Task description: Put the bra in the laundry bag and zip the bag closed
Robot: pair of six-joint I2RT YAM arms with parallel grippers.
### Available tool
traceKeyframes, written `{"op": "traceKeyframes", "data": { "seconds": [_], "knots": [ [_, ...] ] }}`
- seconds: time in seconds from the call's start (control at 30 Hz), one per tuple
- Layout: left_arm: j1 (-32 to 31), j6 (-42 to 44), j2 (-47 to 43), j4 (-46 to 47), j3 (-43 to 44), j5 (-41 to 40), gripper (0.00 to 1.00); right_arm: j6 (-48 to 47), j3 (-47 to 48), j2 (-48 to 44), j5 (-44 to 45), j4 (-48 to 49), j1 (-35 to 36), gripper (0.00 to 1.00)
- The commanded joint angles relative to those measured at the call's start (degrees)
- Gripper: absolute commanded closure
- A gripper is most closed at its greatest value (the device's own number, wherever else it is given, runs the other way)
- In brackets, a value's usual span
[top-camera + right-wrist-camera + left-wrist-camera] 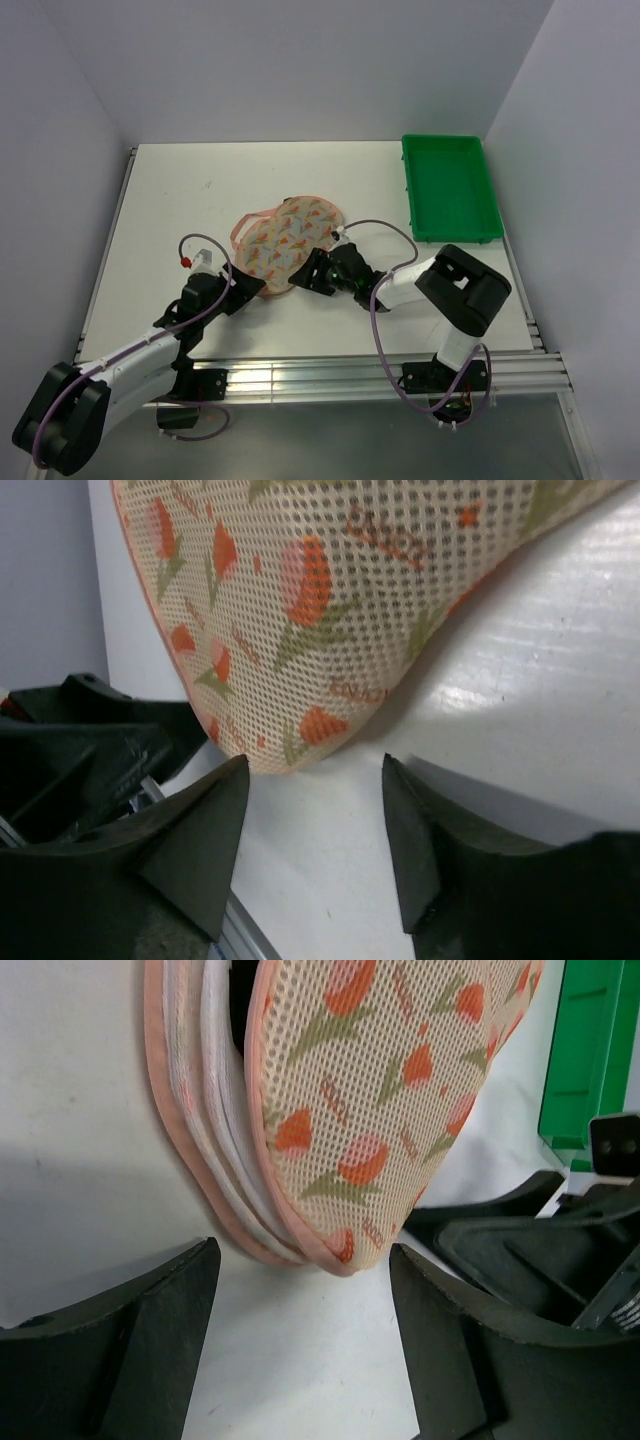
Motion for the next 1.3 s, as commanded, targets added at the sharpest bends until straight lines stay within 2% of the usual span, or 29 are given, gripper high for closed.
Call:
{"op": "traceKeyframes", "data": {
  "seconds": [0.0, 0.23, 0.3, 0.47, 0.53, 0.63, 0.8, 0.83, 0.9, 1.0, 1.03, 1.1, 1.27],
  "knots": [
    [-1.36, -1.62, -0.90, -1.65, 0.41, -0.40, 0.25, 1.31, 3.65, 0.90, 4.10, 3.04, 0.15, 0.40],
    [-3.38, -2.68, 1.73, 1.94, 1.20, -0.58, 0.26, 0.70, 6.64, 3.71, 4.72, 1.72, -0.11, 0.50],
    [-3.64, -2.94, 4.71, 5.10, 1.91, 0.04, 0.27, 0.69, 6.82, 3.89, 4.28, 1.72, -0.46, 0.62],
    [-4.43, -3.30, 11.39, 13.01, 2.61, 1.80, 0.29, -0.45, 6.29, 2.57, 4.11, 0.41, -0.55, 0.64],
    [-4.44, -3.30, 12.98, 14.51, 2.79, 1.45, 0.34, -1.41, 5.77, 1.44, 3.93, -0.12, -0.64, 0.64],
    [-4.44, -3.38, 15.97, 17.41, 3.22, 1.09, 0.50, -2.12, 4.98, -0.06, 3.58, -0.56, -0.64, 0.63],
    [-4.44, -4.44, 18.87, 20.75, 3.49, 1.18, 0.72, -1.42, 1.46, -1.91, 1.91, 1.80, -0.46, 0.54],
    [-4.52, -4.79, 19.05, 22.15, 3.32, 1.70, 0.76, -1.15, 0.33, -2.00, 1.73, 2.07, -0.38, 0.45],
    [-4.70, -6.19, 19.05, 23.30, 3.23, 2.06, 0.85, -0.10, -0.65, -1.91, 1.30, 3.73, -0.20, 0.38],
    [-4.96, -8.56, 18.52, 25.67, 2.79, 2.85, 0.91, 1.30, -2.32, -1.56, 1.64, 5.76, 0.15, 0.27],
    [-4.88, -9.35, 18.35, 26.29, 2.53, 3.20, 0.92, 1.40, -2.41, -1.30, 1.73, 6.11, 0.41, 0.20],
    [-4.96, -11.03, 18.78, 28.74, 2.26, 4.87, 0.96, 1.92, -1.88, 0.01, 1.38, 7.51, 0.42, 0.15],
    [-4.96, -13.66, 18.35, 31.57, 1.47, 7.95, 1.00, 2.54, 0.49, 2.13, 1.20, 11.91, -0.20, 0.13]
  ]
}}
